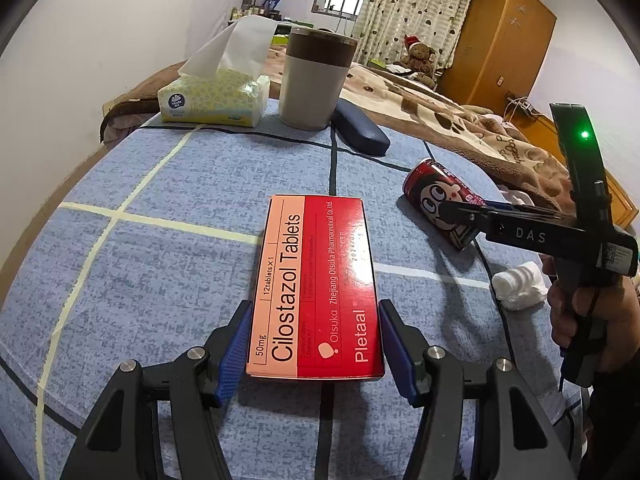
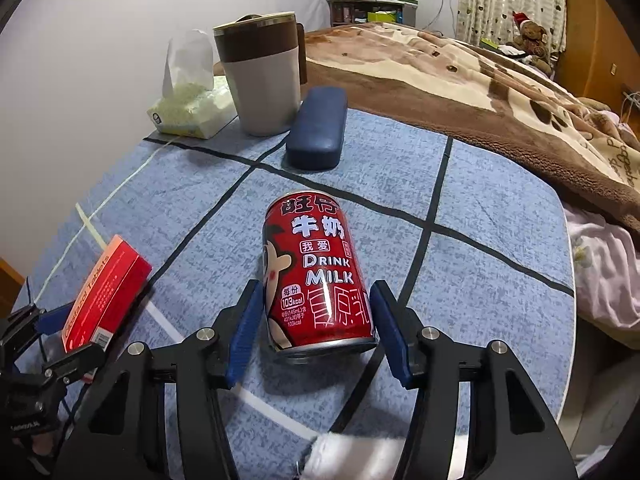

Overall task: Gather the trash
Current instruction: 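Grasp the red Drink Milk can with the right tool while the left tool holds the box, then lift box and can and carry them over the wastebasket, then open both tools to drop the box and can into the wastebasket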

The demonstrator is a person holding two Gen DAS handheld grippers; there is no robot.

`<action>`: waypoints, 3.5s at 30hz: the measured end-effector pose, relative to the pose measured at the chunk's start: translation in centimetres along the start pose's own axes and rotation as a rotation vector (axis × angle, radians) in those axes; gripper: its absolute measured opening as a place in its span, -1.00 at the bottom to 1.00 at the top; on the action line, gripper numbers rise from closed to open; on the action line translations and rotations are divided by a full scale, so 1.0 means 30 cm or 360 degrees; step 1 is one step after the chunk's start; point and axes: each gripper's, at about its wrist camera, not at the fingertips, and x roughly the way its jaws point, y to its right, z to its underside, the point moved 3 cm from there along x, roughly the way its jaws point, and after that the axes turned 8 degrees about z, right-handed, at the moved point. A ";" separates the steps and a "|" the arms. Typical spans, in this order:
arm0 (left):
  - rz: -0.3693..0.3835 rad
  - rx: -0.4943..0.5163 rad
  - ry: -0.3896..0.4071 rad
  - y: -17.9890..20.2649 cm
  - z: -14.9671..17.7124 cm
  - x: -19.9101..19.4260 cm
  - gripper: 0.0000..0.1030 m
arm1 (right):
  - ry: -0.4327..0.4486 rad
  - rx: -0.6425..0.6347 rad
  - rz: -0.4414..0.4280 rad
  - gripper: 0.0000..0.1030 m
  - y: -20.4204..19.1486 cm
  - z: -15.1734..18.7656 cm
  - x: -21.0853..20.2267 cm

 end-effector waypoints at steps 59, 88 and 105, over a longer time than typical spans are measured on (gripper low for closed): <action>0.0449 0.0589 -0.0104 0.859 0.206 -0.114 0.18 | 0.0293 0.0708 0.0304 0.07 0.458 0.587 -0.598; 0.0675 0.0816 -0.0333 1.208 0.320 0.105 0.19 | 0.0185 0.0981 0.0456 0.07 0.679 0.772 -0.596; 0.0717 0.0760 -0.0308 1.170 0.304 0.074 0.22 | 0.0205 0.0947 0.0438 0.12 0.648 0.757 -0.626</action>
